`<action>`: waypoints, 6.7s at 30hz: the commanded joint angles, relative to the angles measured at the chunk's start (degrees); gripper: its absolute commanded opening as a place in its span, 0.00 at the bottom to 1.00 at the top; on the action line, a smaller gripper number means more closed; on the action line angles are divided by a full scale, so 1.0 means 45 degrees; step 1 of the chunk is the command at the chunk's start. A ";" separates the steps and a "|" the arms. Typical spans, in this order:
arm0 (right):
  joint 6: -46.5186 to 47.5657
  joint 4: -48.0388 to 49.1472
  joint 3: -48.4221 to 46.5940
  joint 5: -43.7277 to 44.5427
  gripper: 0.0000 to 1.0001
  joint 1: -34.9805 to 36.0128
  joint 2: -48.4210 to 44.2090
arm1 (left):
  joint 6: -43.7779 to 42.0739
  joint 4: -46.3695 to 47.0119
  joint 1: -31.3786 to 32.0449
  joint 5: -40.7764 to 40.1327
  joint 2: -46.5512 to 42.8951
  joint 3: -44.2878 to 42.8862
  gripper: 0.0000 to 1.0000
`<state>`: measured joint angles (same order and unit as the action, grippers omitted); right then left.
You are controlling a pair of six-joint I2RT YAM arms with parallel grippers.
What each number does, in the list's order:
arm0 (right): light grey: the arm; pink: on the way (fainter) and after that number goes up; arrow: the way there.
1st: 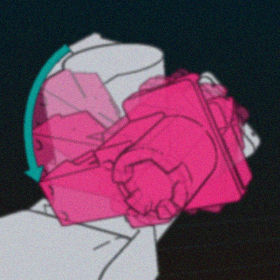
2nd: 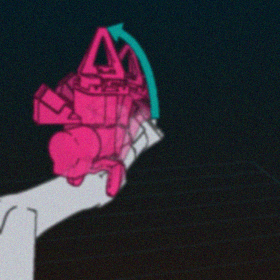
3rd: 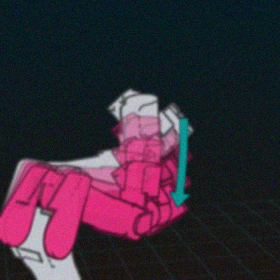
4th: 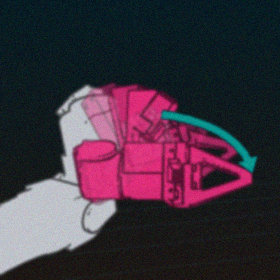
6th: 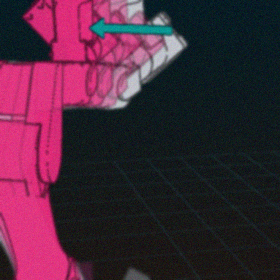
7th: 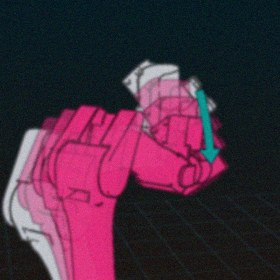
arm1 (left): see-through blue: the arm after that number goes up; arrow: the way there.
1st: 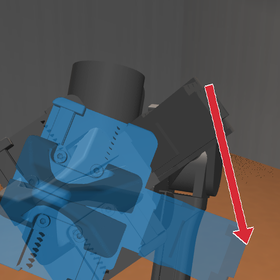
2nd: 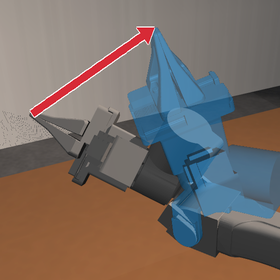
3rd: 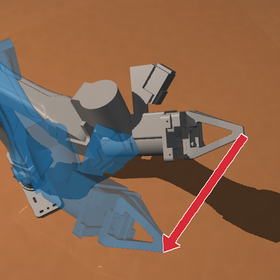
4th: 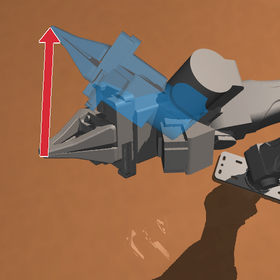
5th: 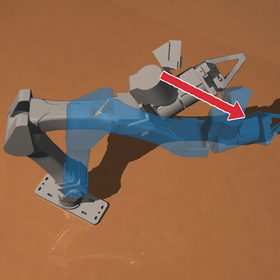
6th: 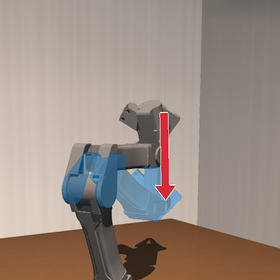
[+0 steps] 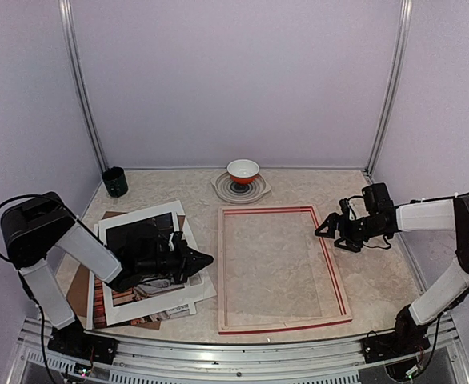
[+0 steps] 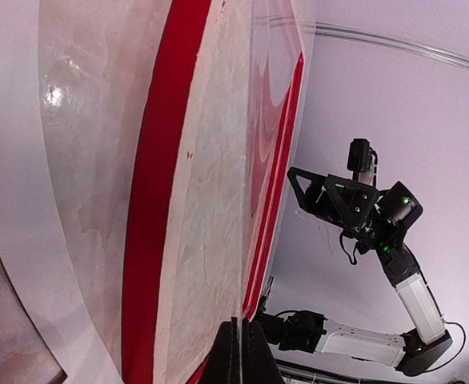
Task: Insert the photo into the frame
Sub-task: Pick up the glass panel from the frame body, then place the glass panel in the frame body.
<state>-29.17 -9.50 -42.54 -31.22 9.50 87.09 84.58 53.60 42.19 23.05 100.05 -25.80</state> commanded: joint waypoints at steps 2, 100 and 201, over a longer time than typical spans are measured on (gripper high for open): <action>0.0134 0.0036 0.0160 0.0000 0.99 -0.0157 -0.0076 | 0.0447 0.0965 0.0050 0.0069 0.0266 -0.0099 0.00; -0.0108 0.0518 0.0450 -0.0545 0.99 -0.0181 0.0152 | -0.5036 -0.1666 0.1229 -0.1380 -0.0967 -0.1537 0.00; -0.0421 -0.0723 0.2387 -0.2912 0.99 -0.1002 -0.3108 | -0.3458 -0.0384 0.1384 0.0228 0.2655 -0.3023 0.06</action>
<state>-35.73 -7.97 -31.64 -49.08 5.72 72.27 70.06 49.69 47.90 22.22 110.08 -37.21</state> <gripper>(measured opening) 0.992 0.056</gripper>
